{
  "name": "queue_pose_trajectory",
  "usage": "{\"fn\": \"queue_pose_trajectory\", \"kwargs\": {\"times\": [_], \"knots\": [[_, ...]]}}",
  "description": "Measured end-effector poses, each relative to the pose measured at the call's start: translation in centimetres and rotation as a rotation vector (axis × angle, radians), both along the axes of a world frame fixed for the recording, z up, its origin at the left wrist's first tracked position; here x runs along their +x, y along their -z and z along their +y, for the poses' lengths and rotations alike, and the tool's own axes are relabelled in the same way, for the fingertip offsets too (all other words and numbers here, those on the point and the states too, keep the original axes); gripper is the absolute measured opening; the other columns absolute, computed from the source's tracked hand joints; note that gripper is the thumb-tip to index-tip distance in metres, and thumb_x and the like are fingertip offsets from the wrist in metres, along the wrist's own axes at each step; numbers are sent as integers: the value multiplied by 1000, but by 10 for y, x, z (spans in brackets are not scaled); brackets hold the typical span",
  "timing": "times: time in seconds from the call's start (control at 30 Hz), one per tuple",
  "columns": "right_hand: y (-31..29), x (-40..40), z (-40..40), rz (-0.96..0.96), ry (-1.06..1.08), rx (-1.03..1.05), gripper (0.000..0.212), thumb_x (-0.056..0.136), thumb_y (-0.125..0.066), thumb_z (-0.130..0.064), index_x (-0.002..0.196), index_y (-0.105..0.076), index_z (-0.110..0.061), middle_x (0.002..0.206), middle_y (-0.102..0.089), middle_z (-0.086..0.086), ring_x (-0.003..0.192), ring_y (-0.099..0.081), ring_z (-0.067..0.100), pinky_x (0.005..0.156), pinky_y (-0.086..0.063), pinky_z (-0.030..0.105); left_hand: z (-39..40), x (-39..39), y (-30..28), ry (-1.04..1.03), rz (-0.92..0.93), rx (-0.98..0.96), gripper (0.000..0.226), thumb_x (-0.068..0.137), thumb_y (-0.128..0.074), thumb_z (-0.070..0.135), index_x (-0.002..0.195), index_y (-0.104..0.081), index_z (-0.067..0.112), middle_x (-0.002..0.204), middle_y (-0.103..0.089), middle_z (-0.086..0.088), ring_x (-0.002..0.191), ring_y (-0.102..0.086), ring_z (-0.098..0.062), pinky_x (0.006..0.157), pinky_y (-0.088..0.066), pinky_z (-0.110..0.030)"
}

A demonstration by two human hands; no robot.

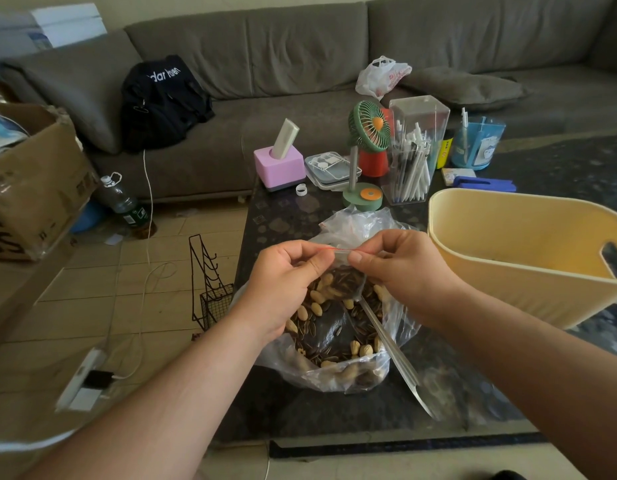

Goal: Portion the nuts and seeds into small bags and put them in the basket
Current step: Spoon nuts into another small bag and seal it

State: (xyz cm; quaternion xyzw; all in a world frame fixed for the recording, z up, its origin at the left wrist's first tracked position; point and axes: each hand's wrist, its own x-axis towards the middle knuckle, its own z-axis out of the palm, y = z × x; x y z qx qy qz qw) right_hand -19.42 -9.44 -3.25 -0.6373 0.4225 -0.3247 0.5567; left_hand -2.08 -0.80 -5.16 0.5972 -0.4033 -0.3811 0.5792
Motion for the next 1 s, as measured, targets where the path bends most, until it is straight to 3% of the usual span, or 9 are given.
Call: {"fn": "queue_pose_trajectory", "kwargs": {"times": [0.07,0.2,0.3,0.4,0.53,0.67,0.73,0.87,1.0], "knots": [[-1,1,1,-1,-5,6,17,86,-86,-13,75,-73,-10,82,-75,20,69,-68,20,74,-59,37,0,1,-1,4,-3,0,14,103,-69,20,102,-82,22,98,-82,-5,91,-76,-20,87,-58,-47],[-4,-1,0,-14,-37,42,9,88,-84,-15,80,-79,-13,79,-76,11,69,-64,16,68,-59,30,0,1,-2,-6,45,-9,18,105,-64,16,103,-82,18,103,-82,-5,103,-77,-17,89,-57,-33],[-7,-3,-1,-24,-65,76,4,91,-80,-14,87,-81,-15,97,-79,16,83,-70,25,85,-64,41,-1,3,1,-16,58,-20,17,105,-65,16,104,-82,17,104,-82,-7,107,-76,-21,97,-59,-41],[-8,-4,-1,-11,-56,38,2,89,-82,-15,90,-80,-15,94,-79,15,84,-75,30,87,-65,44,-2,3,-1,-16,59,-25,15,104,-66,19,107,-80,18,103,-82,-5,103,-76,-15,89,-59,-32],[-10,-9,-2,37,-62,-36,6,88,-83,-19,90,-79,-15,84,-79,7,76,-74,18,83,-66,38,-1,5,-2,-12,14,-62,14,103,-68,18,106,-81,23,102,-82,-2,103,-76,-13,83,-58,-24],[-11,-10,0,88,-31,-116,11,89,-83,-22,85,-77,-14,75,-76,10,64,-66,14,69,-61,33,-3,8,1,-22,-84,-52,13,97,-76,14,105,-80,23,102,-83,2,102,-77,-13,95,-59,-31],[-12,-10,-2,74,-27,-112,13,89,-84,-21,83,-76,-13,73,-75,9,62,-63,13,64,-56,30,-3,7,1,-37,-61,-50,11,97,-76,13,103,-78,21,98,-83,1,97,-78,-12,92,-59,-29],[-12,-8,-3,40,-18,-78,11,88,-85,-21,82,-78,-16,76,-76,10,65,-66,16,72,-61,35,-3,5,0,-29,-22,-53,11,103,-68,12,106,-75,19,99,-82,1,99,-77,-10,83,-56,-20],[-12,-8,0,17,-55,-39,6,89,-83,-17,90,-77,-15,79,-77,2,73,-73,18,76,-65,33,-2,5,0,-55,-14,-50,14,103,-66,8,101,-75,18,95,-82,-3,98,-78,-16,94,-58,-34]]}}
